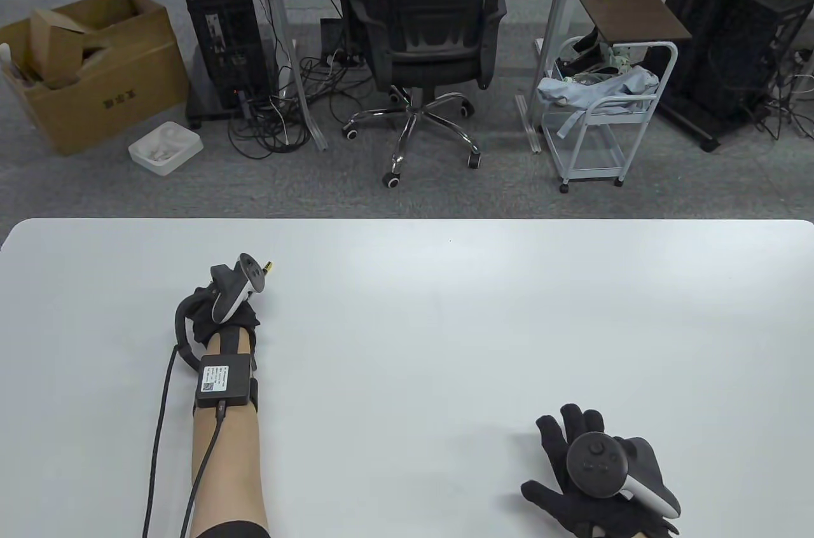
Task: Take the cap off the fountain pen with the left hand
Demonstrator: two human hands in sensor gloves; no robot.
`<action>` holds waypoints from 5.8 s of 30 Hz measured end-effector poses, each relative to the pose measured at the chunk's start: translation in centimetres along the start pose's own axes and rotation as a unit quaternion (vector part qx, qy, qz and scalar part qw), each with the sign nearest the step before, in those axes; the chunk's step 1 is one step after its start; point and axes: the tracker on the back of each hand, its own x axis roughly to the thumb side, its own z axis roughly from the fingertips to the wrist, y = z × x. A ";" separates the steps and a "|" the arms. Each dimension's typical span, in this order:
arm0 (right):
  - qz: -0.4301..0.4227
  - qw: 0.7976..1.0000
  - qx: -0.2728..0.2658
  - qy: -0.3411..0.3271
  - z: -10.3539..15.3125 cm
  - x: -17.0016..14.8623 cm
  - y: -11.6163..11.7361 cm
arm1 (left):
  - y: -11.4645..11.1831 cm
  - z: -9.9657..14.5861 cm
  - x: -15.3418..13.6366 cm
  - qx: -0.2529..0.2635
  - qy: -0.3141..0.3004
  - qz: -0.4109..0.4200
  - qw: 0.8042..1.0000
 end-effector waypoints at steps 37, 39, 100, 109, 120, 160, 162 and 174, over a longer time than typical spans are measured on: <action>-0.022 0.999 -0.021 -0.015 0.0 1.2 0.8 | 11.6 27.9 0.8 0.106 -0.341 0.130 0.925; -0.023 0.999 -0.030 -0.020 0.0 1.3 0.6 | 9.9 29.7 1.6 0.095 -0.358 0.148 0.917; 0.159 0.964 -0.158 -0.141 1.3 9.1 1.9 | 0.8 40.8 9.1 0.058 -0.501 0.053 0.862; 0.103 0.965 -0.241 -0.024 2.1 3.4 -2.0 | 3.1 35.0 11.5 0.059 -0.413 0.092 0.904; 0.057 0.963 -0.262 0.028 2.2 0.1 -3.9 | -1.2 29.0 17.4 0.041 -0.363 -0.022 0.931; 0.193 0.966 -0.173 0.027 0.1 4.0 0.6 | 0.9 31.7 1.4 0.084 -0.314 0.029 0.945; 0.195 0.962 -0.189 0.013 0.4 4.5 0.3 | 1.0 31.6 1.3 0.093 -0.319 0.038 0.942; 0.211 0.959 -0.185 -0.024 -4.2 8.7 -4.1 | 1.4 31.2 0.1 0.061 -0.325 0.121 0.936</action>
